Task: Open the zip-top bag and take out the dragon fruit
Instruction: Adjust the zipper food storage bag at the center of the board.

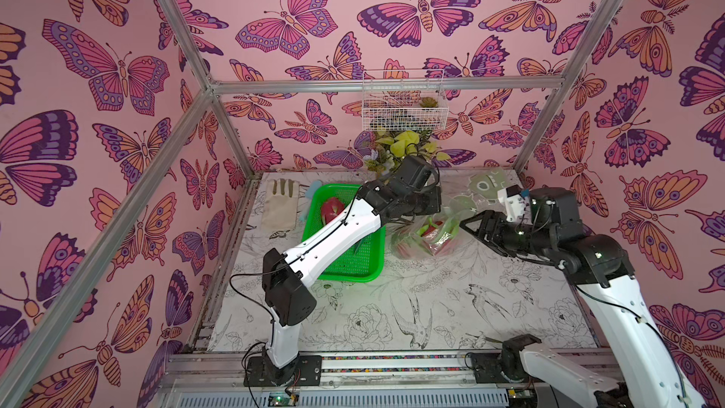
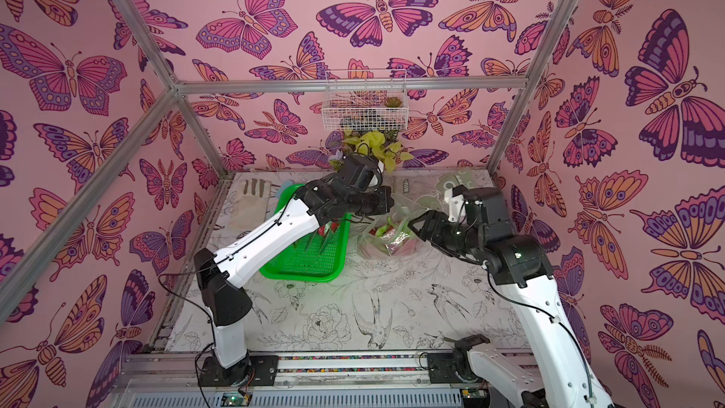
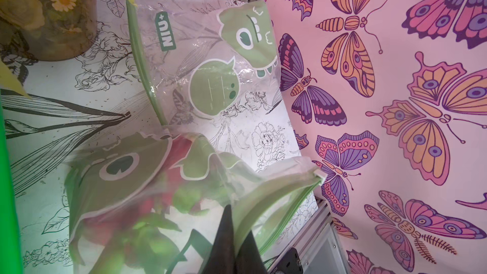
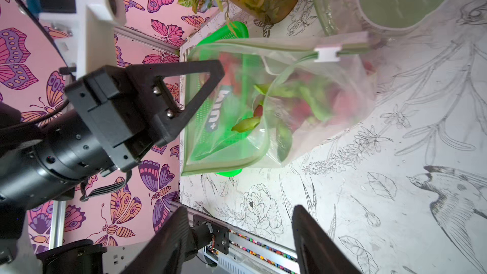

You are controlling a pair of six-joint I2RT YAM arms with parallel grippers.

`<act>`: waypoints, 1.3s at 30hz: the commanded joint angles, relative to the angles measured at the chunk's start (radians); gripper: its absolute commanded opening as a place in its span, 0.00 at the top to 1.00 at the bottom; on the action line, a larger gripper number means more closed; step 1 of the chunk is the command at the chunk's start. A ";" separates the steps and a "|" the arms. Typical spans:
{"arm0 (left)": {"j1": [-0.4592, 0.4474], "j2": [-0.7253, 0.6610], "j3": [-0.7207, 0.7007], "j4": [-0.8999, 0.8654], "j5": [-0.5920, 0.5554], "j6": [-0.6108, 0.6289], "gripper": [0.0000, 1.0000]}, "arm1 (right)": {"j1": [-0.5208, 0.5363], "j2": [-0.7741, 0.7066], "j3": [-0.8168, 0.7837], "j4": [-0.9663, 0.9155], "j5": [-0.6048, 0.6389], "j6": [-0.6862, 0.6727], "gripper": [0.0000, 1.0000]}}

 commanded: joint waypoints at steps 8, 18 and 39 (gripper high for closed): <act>0.008 -0.085 -0.071 0.113 -0.034 -0.059 1.00 | 0.071 0.051 -0.219 0.323 0.189 0.167 0.53; 0.014 -0.084 -0.068 0.114 -0.029 -0.056 1.00 | 0.090 0.107 -0.247 0.463 0.165 0.200 0.54; 0.089 -0.178 -0.148 0.076 0.000 0.015 1.00 | 0.095 0.081 -0.047 0.115 0.219 0.001 1.00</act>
